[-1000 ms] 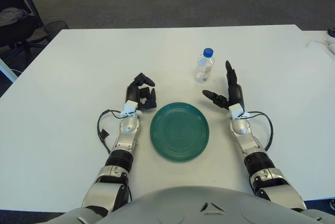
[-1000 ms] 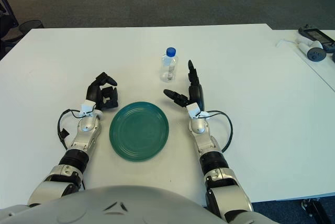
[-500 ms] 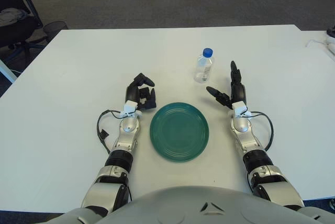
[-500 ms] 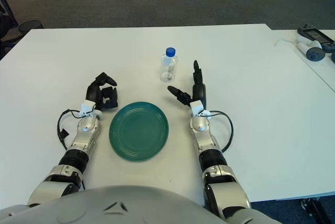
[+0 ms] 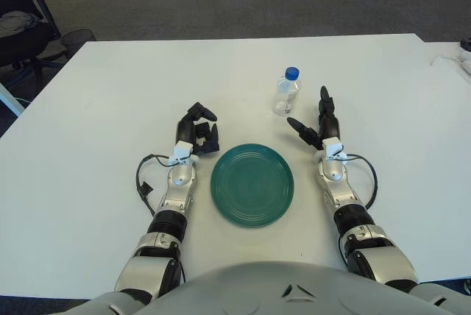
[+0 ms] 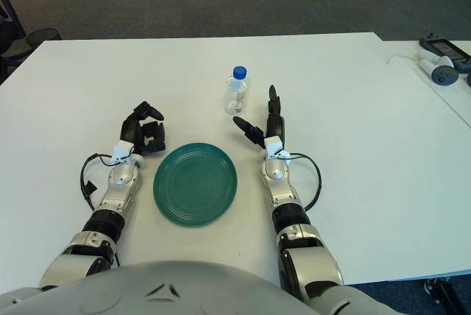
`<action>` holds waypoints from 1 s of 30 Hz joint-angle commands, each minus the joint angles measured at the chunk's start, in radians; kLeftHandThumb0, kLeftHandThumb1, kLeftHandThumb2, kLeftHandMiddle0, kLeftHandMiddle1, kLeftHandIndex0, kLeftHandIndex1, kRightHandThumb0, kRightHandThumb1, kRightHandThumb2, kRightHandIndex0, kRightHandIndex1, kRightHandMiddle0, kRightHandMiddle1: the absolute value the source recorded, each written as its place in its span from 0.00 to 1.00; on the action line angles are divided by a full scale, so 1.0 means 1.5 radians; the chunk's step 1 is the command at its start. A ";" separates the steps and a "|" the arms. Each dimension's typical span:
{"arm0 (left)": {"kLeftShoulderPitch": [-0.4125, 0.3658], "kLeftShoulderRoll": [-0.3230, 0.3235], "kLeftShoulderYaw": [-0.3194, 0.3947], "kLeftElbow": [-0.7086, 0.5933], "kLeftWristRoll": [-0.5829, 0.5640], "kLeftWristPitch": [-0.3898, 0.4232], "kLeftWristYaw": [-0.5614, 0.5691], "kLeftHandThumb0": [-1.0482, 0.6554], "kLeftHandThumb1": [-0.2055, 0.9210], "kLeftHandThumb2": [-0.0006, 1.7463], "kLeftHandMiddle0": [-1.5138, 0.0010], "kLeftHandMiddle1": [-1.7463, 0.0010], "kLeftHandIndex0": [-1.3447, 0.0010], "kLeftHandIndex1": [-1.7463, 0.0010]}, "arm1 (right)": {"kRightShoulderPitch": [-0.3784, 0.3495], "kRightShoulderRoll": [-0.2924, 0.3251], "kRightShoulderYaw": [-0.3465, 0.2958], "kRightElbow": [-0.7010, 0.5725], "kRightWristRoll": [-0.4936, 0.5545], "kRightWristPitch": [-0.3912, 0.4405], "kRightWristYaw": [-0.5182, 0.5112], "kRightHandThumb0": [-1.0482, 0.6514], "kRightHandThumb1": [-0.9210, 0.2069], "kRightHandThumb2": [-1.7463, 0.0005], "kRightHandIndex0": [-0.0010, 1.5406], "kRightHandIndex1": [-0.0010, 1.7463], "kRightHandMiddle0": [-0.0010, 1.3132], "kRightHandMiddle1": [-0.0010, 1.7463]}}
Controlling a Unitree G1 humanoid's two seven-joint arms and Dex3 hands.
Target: Put the bottle into the plate.
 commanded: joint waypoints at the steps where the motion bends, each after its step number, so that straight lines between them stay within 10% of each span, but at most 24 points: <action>1: 0.031 0.007 0.004 0.031 0.011 -0.008 0.012 0.31 0.35 0.84 0.15 0.00 0.47 0.00 | 0.018 0.019 0.002 0.064 0.000 0.000 0.005 0.05 0.07 0.99 0.00 0.00 0.00 0.00; 30: 0.037 0.003 0.006 0.019 0.001 -0.003 0.009 0.31 0.34 0.85 0.14 0.00 0.46 0.00 | -0.020 0.033 0.003 0.070 0.004 0.025 0.029 0.03 0.05 0.99 0.00 0.00 0.00 0.00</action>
